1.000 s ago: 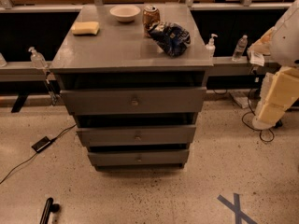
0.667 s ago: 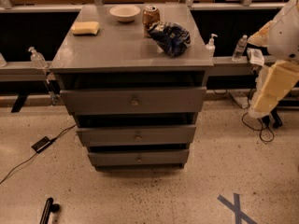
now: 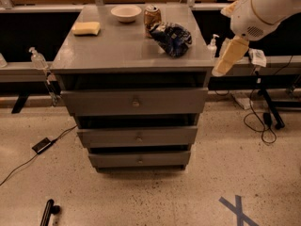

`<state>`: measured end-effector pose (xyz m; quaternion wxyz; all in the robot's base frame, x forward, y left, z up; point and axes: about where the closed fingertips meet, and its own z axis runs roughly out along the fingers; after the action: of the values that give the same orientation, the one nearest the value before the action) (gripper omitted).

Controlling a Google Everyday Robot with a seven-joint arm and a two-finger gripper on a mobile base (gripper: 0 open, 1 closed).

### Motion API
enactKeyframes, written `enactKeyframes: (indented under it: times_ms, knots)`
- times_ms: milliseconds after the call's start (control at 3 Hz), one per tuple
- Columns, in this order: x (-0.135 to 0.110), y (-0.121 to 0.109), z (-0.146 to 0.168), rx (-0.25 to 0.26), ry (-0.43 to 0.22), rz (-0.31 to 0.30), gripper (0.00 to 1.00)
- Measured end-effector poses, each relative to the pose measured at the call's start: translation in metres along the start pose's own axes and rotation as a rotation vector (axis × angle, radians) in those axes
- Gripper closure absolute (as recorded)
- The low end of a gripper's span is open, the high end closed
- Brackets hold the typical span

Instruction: Open top drawer

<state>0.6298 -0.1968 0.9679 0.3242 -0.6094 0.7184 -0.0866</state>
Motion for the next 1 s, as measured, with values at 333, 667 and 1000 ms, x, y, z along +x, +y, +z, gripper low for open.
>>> enactKeyframes:
  times_ms: [333, 667, 1000]
  knots:
    - [0.000, 0.000, 0.000, 0.000, 0.000, 0.000, 0.00]
    - [-0.013, 0.006, 0.010, 0.028, -0.038, 0.018, 0.00]
    - [-0.039, 0.040, 0.062, 0.017, -0.136, 0.102, 0.00]
